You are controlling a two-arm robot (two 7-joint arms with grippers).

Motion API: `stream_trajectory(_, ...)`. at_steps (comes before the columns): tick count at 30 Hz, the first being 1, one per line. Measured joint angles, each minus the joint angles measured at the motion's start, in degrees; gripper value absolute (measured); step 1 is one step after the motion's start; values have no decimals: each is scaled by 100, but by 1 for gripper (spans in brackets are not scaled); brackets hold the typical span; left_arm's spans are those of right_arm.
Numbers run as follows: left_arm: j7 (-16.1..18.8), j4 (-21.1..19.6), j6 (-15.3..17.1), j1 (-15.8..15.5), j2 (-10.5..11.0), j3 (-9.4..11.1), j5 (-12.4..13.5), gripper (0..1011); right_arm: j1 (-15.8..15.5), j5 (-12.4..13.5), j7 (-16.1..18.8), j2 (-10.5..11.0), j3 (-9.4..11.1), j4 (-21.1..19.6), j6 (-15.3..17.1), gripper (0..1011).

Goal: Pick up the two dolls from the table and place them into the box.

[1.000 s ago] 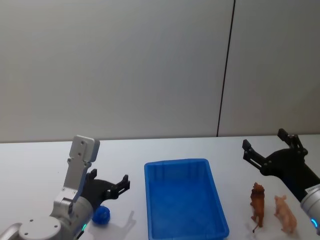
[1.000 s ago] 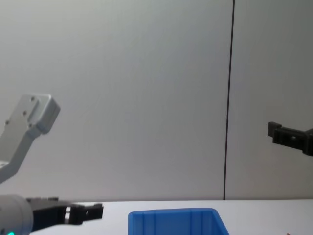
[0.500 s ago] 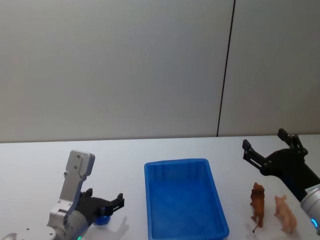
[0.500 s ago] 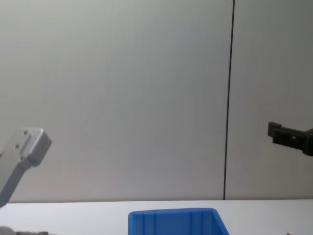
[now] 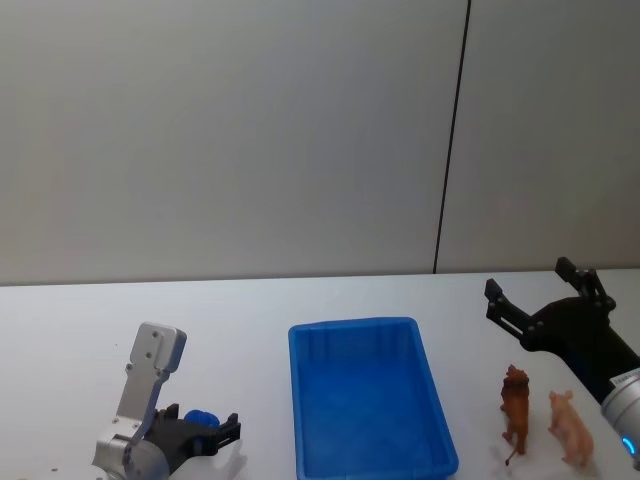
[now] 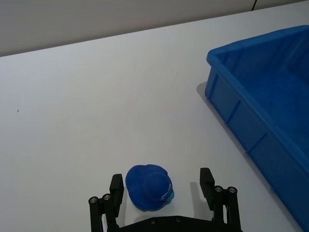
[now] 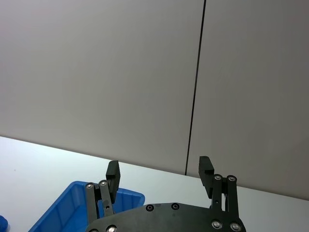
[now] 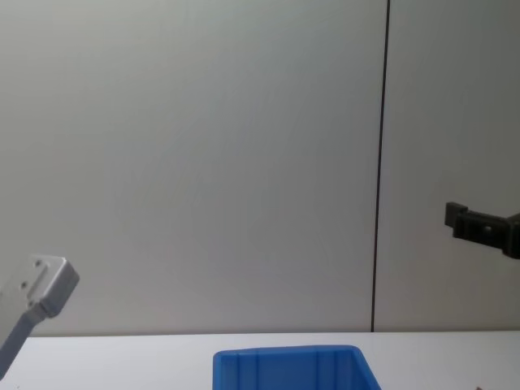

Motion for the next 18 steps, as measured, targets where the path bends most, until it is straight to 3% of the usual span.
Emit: stream_trajectory(18, -213, 483, 19, -213, -105, -17, 256, 1001, 0, 0, 0, 0, 0, 0, 0, 1001)
